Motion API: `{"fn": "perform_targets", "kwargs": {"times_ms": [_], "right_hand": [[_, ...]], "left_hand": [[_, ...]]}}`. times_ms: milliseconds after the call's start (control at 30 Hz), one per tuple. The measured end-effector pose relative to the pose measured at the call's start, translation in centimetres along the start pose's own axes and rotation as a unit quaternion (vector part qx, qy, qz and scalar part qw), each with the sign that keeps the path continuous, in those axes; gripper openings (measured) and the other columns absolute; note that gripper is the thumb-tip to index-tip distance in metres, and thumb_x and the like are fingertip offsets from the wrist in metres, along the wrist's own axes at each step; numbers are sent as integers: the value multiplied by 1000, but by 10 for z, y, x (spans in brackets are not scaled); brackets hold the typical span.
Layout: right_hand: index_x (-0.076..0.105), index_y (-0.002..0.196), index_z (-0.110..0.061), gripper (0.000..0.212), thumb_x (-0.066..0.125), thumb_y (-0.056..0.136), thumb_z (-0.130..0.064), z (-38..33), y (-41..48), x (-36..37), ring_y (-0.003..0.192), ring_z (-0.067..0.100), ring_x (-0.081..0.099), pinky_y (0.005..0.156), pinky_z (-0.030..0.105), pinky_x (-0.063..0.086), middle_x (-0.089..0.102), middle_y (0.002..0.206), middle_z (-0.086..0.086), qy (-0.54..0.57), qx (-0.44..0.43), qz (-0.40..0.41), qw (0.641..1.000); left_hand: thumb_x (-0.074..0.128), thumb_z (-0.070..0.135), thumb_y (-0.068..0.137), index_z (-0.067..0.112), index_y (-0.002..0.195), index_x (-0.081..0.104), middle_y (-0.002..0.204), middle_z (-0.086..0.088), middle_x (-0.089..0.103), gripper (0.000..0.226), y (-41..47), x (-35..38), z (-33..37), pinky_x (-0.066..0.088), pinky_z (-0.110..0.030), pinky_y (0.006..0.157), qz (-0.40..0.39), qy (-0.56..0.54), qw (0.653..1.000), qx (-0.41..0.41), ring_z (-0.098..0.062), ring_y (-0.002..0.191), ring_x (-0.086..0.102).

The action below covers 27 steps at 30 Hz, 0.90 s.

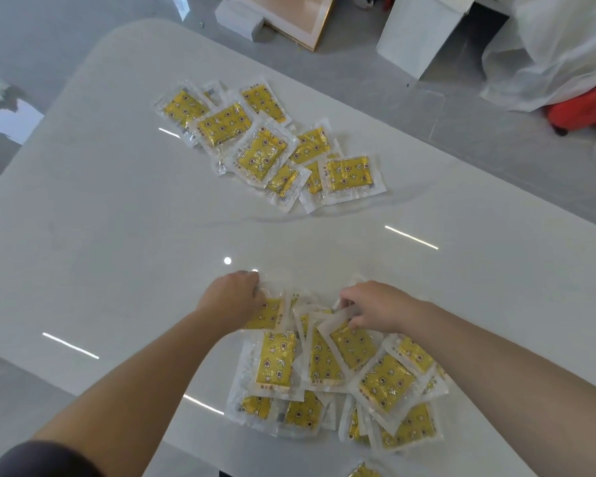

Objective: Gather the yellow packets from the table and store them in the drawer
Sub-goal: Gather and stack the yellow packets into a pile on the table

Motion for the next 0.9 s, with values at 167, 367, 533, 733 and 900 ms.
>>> {"fn": "perform_targets", "kwargs": {"times_ms": [167,367,533,733,900], "right_hand": [[56,92,-22,13,68,86,-25,-10,7,4,91,18,56,77,33,46,59,99,-2,-19,-27,-3,999],[55,85,-18,9,63,88,-16,-20,11,5,79,16,52,70,32,45,52,78,-7,-7,-31,3,999],[59,87,-16,6,58,87,-10,-20,10,0,77,14,51,64,28,40,55,80,-6,-9,-37,13,999],[58,89,-19,5,60,89,-14,-11,10,-4,94,12,62,79,32,50,67,96,-7,34,-18,23,999],[59,88,-18,8,59,89,-10,-8,11,-3,95,12,64,81,31,52,68,99,-4,61,-15,32,998]], "left_hand": [[58,45,89,19,122,41,102,-1,65,45,5,12,15,41,-29,74,-49,63,995,56,-24,88,62],[56,37,92,19,105,47,99,4,63,23,16,17,21,38,-30,84,7,121,992,25,-19,92,61],[51,20,92,23,90,54,93,6,53,4,19,12,15,30,-28,76,13,84,996,0,-16,79,53],[53,20,92,22,97,54,93,6,62,6,12,12,8,31,-29,79,36,103,994,4,-16,84,57],[57,23,94,25,112,50,91,7,67,19,7,15,6,23,-30,83,61,73,995,-16,-15,86,61]]}}
Point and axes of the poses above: each hand's wrist, its own y-axis towards the middle knuckle, its own x-axis out of the palm, z = x × y, the point moved 5 cm from there along y, towards the middle knuckle
